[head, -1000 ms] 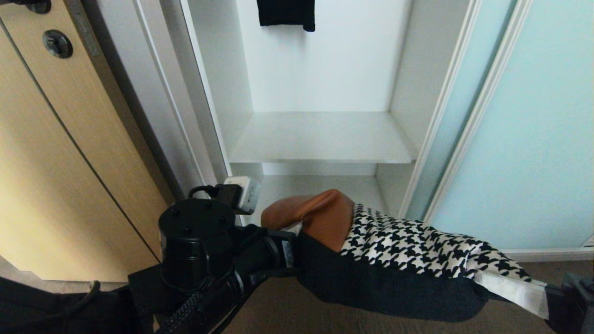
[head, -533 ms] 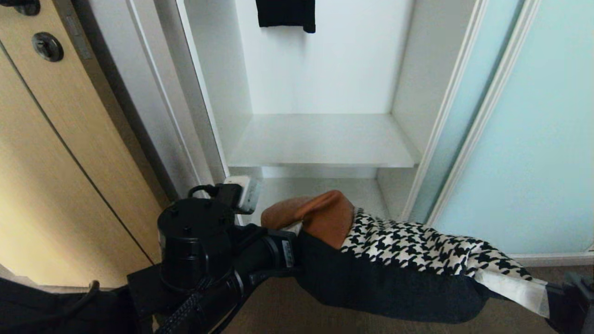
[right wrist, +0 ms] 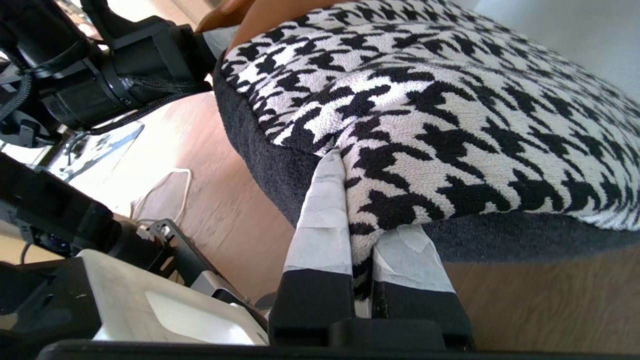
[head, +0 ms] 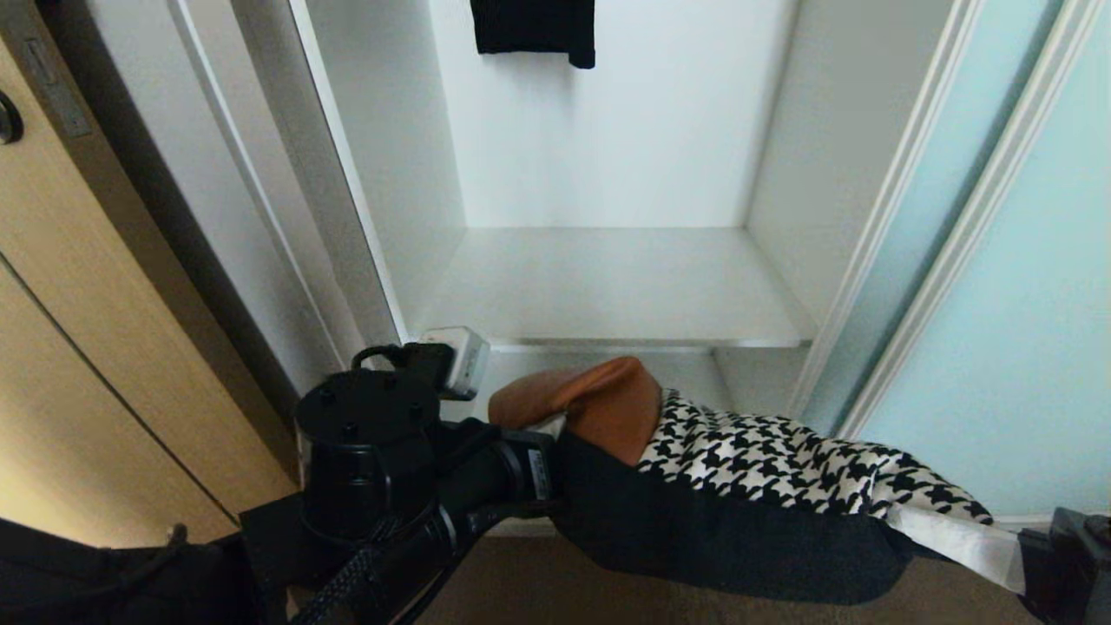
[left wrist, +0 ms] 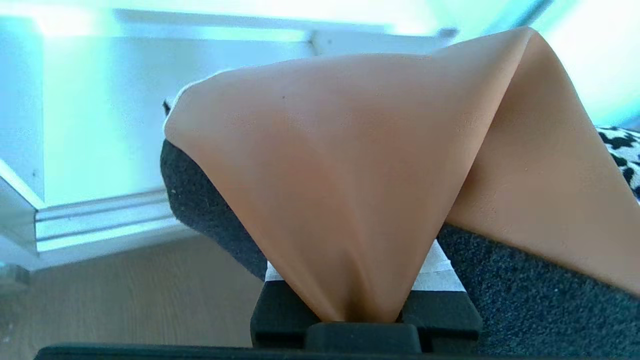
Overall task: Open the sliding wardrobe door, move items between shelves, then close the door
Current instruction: Place the pillow on the higher shelf
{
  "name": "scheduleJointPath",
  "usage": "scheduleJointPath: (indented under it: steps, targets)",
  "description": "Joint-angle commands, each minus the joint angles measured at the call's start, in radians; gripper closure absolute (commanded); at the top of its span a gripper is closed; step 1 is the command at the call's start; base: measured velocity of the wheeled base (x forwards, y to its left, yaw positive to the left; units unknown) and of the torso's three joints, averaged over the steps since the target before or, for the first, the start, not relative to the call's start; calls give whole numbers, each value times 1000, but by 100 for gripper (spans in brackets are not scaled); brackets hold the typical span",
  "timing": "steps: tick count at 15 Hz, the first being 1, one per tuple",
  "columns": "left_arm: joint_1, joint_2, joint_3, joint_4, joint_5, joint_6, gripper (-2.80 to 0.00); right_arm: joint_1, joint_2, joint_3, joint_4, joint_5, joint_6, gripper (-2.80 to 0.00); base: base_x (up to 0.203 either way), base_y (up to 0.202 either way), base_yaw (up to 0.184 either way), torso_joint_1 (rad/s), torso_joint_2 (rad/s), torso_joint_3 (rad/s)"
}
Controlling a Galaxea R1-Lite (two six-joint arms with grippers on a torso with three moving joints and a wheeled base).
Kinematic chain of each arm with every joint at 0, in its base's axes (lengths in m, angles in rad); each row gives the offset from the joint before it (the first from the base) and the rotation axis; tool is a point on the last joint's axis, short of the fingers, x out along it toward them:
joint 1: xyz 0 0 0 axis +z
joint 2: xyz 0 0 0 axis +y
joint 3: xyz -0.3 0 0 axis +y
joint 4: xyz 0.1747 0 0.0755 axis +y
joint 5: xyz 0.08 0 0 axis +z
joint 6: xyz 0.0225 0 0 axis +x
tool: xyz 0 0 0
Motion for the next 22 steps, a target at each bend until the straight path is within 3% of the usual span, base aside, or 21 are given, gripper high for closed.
scheduleJointPath:
  steps: [1,12,17,22]
  targets:
    - [0,7,0,-4,1,-5,0,1,8,-2,-4,3,4,0,124,0,0,2,7,-2]
    - [3,-21,-137,8,59,16,0,-5,94,-165,7,-8,6,0,0,0,0,0,0,0]
    - [58,-18,-246,28,58,35,0,-11,162,-371,78,-9,3,0,0,0,0,0,0,0]
    - [133,2,-421,138,50,38,0,-19,320,-589,103,-9,1,0,0,0,0,0,0,0]
